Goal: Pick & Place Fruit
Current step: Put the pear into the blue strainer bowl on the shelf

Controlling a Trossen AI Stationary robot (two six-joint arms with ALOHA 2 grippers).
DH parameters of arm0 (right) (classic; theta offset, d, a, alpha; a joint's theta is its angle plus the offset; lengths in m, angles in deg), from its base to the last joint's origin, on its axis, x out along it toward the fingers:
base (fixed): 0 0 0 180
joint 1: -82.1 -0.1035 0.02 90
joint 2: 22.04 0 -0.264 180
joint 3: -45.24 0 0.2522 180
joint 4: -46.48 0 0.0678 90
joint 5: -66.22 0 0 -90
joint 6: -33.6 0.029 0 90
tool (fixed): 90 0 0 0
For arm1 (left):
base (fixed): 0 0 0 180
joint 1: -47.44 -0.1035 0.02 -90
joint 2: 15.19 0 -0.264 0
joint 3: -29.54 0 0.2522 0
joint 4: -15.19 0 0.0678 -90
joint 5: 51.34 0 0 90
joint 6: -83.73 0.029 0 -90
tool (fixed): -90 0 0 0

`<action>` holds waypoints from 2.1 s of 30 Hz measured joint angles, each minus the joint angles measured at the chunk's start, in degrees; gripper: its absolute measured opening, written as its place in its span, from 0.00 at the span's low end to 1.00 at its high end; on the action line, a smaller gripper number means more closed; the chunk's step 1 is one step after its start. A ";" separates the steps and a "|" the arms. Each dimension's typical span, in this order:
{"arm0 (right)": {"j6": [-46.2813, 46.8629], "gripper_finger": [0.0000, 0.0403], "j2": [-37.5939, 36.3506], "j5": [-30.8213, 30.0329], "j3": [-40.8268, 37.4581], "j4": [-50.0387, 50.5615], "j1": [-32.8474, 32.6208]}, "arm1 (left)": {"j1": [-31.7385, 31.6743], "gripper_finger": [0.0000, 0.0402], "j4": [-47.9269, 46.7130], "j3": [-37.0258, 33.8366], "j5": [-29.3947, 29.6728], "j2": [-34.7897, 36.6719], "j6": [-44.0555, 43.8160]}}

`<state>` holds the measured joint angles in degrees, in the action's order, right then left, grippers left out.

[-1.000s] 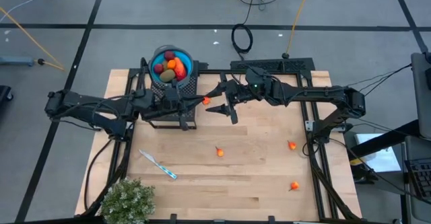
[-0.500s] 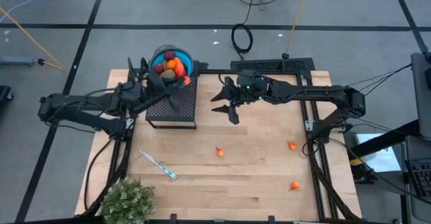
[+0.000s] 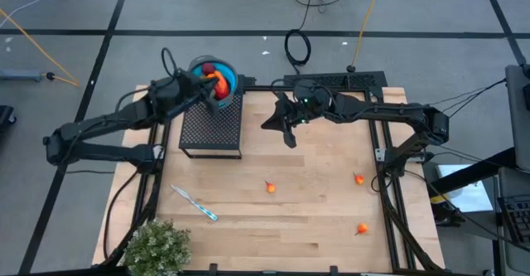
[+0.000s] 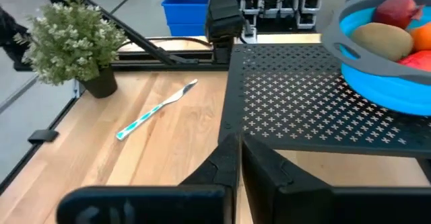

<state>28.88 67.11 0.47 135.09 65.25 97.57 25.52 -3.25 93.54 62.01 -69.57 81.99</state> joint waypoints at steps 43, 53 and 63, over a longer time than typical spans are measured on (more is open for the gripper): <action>1.05 0.00 0.00 -0.03 -0.02 -0.43 2.95 | -22.35 0.00 -26.74 22.25 -14.47 -26.38 -22.20; 1.06 0.00 0.00 0.02 -0.02 -0.40 2.95 | -22.41 0.00 -25.56 22.23 -13.87 -28.41 -24.96; 1.06 0.00 0.00 0.04 -0.02 -0.38 2.95 | -22.74 0.00 -25.39 22.23 -12.80 -28.98 -25.06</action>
<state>29.94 67.11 0.52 135.07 64.86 100.52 2.78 -28.63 115.77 49.20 -98.54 56.92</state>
